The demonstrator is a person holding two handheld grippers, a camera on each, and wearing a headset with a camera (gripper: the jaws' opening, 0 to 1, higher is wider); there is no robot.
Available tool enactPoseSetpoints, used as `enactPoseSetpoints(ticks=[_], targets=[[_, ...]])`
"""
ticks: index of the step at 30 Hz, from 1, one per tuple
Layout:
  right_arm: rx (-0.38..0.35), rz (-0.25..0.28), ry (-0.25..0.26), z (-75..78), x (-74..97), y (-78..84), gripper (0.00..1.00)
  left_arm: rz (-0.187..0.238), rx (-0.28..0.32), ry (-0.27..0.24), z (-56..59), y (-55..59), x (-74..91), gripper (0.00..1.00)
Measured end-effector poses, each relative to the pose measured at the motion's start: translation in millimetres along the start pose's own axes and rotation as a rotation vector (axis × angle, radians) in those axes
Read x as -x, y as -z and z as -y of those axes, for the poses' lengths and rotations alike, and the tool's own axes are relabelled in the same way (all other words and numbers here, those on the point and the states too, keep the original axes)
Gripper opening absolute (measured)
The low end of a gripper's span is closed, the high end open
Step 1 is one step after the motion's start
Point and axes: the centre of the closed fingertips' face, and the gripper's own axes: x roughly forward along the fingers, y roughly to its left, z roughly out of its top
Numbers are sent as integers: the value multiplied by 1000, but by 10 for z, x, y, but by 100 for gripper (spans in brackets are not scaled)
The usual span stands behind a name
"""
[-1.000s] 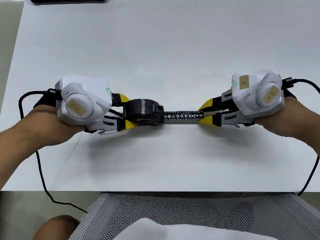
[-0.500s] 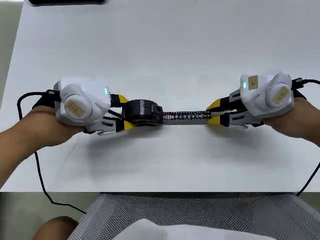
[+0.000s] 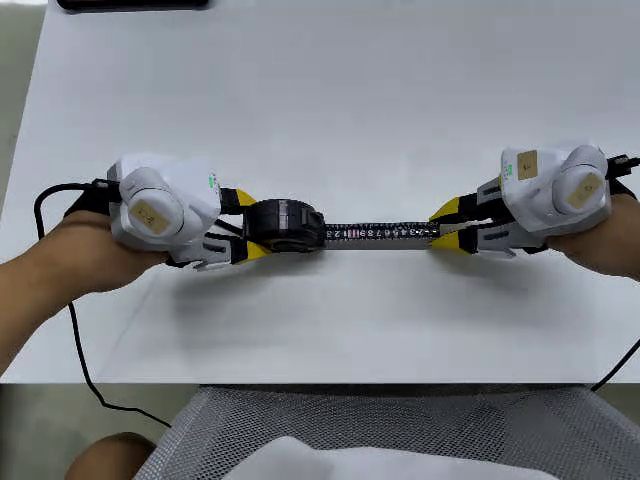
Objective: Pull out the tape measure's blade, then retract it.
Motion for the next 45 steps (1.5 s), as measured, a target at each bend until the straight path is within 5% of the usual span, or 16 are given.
enactPoseSetpoints(ticks=[45], targets=[[-11, -84, 29, 30, 347, 415, 9, -11, -3, 2, 1, -2, -4, 24]])
